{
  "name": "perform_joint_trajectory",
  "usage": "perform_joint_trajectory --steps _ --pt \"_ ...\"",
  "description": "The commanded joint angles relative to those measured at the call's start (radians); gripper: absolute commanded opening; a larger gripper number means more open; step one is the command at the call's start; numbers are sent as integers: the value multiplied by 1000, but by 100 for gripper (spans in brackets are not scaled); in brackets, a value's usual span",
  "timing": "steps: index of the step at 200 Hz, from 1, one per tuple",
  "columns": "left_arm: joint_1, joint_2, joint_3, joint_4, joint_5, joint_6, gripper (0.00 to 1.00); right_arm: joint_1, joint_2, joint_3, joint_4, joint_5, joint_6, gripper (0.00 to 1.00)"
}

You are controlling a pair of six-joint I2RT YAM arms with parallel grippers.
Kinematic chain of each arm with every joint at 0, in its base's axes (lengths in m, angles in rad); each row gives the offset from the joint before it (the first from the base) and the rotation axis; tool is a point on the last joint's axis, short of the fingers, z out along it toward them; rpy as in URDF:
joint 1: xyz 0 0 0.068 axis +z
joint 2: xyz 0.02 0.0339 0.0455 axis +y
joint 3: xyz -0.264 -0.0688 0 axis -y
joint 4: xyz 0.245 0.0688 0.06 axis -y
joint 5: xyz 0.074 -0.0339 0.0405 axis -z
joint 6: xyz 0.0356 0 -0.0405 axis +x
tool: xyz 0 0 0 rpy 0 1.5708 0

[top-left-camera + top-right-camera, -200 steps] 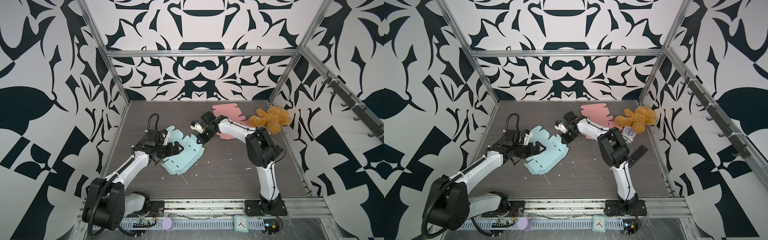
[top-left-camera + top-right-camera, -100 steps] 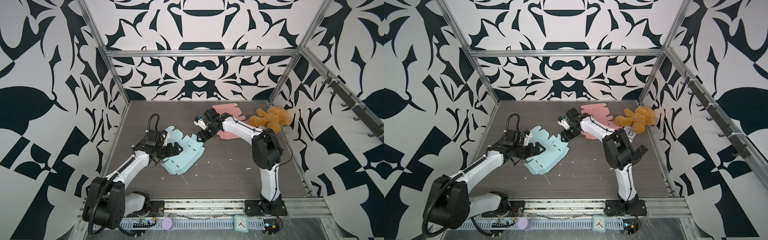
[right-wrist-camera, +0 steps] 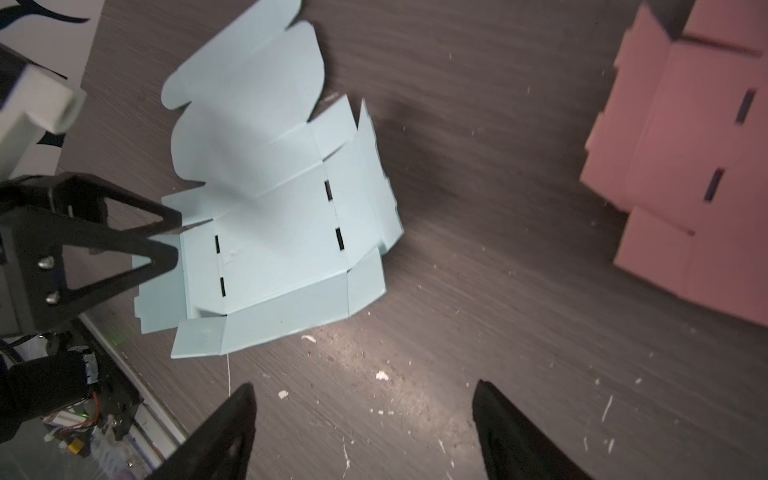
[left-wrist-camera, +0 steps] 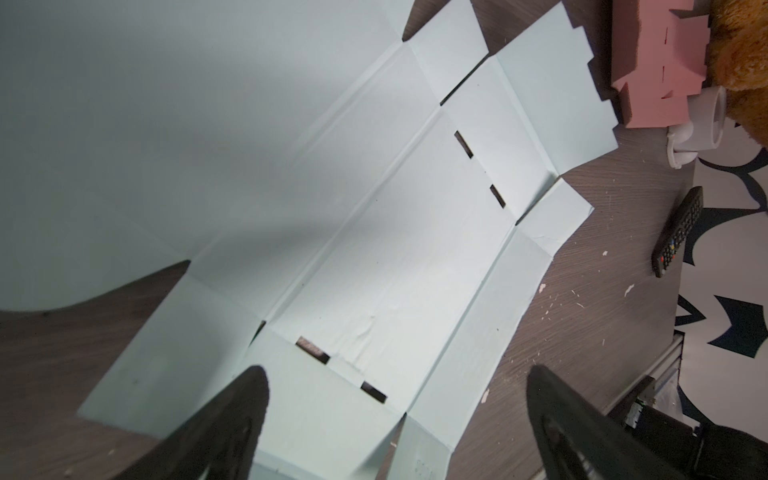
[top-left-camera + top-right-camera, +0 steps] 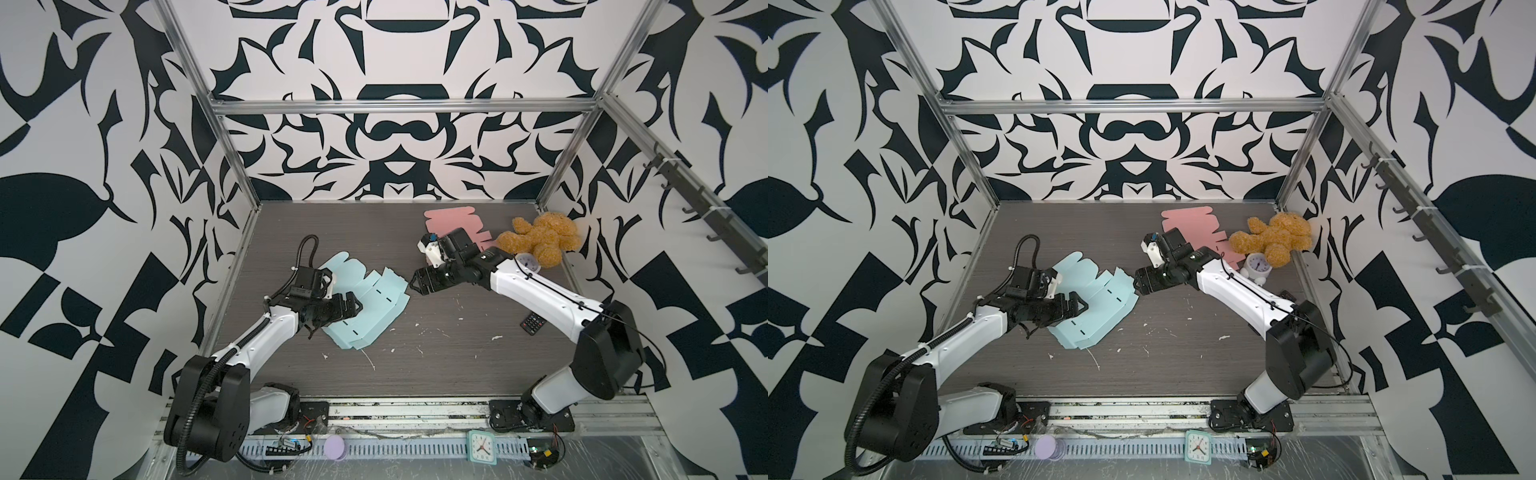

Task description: Fold the paper box

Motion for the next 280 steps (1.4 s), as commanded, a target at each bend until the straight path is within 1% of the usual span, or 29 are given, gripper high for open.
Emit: perform_joint_trajectory --steps 1,34,65,100,144,170,230,280 --pt "-2 -34 -15 -36 -39 -12 100 27 -47 -81 75 -27 116 85" --pt "-1 -64 -21 -67 -99 -4 99 55 -59 -164 138 -64 178 88" --pt "33 -79 -61 -47 -62 -32 99 88 -37 -199 201 -103 232 89" --pt "37 -93 -67 -66 -52 -41 99 95 -13 -249 303 -158 298 89" --pt "36 -84 -83 -61 -26 -53 100 95 30 -258 350 -182 329 88" --pt "34 -79 -101 -38 13 -77 100 95 58 -273 407 -202 365 88" --pt "19 -107 -136 -32 32 -94 99 94 140 -280 521 -217 422 86" --pt "-14 -132 -167 -16 44 -133 98 86 222 -229 559 -223 417 82"
